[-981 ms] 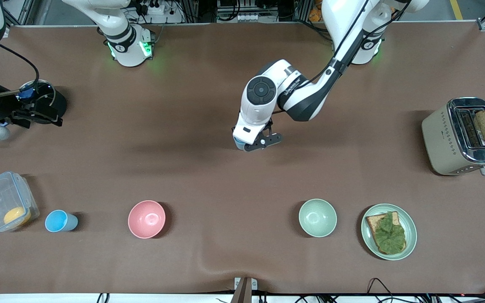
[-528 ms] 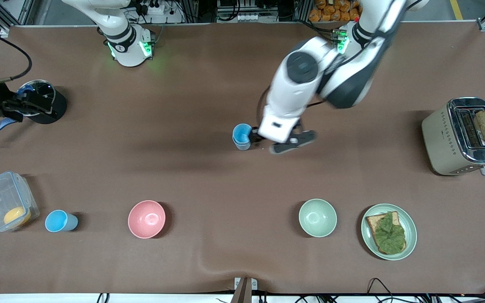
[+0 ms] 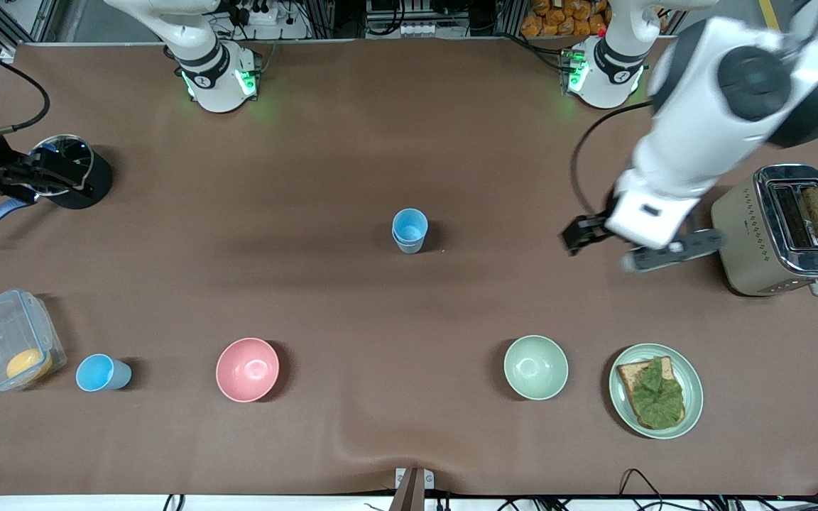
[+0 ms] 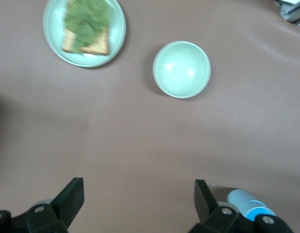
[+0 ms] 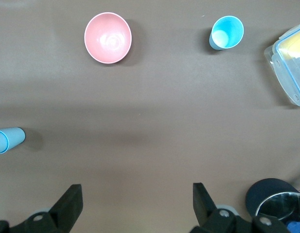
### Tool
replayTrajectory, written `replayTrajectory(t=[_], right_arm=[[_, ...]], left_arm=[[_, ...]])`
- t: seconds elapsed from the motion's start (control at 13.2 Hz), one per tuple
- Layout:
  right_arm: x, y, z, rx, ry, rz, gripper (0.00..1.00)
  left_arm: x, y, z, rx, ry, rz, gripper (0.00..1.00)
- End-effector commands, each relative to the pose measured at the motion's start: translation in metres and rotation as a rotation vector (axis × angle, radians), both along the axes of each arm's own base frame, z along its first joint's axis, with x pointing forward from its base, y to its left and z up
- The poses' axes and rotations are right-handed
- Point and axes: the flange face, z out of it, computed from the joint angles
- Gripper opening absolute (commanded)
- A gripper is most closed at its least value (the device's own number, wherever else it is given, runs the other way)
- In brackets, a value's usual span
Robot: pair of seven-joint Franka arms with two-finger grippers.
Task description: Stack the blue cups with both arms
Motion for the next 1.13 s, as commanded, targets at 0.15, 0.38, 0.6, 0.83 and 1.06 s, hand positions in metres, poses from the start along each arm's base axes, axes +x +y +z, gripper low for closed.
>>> replayTrajectory(t=[0.15, 0.38, 0.6, 0.83, 1.06], right_arm=[[-0.002, 0.009, 0.001, -0.075, 0.031, 0.015, 1.0], [-0.008, 0.016, 0.001, -0.096, 0.064, 0.038, 1.0], [-0.007, 0.013, 0.008, -0.105, 0.047, 0.035, 1.0], [-0.007, 0.018, 0.006, -0.159, 0.055, 0.055, 1.0], [-0.009, 0.019, 0.002, -0.164, 0.087, 0.047, 1.0]], left_arm=[[-0.018, 0.089, 0.051, 0.04, -0.054, -0.111, 1.0], [-0.033, 0.114, 0.052, 0.055, -0.048, -0.091, 1.0], [-0.036, 0.127, 0.058, 0.058, -0.056, -0.125, 1.0], [-0.036, 0.124, 0.057, 0.055, -0.053, -0.122, 1.0], [-0.036, 0.123, 0.054, 0.056, -0.028, -0.132, 1.0]])
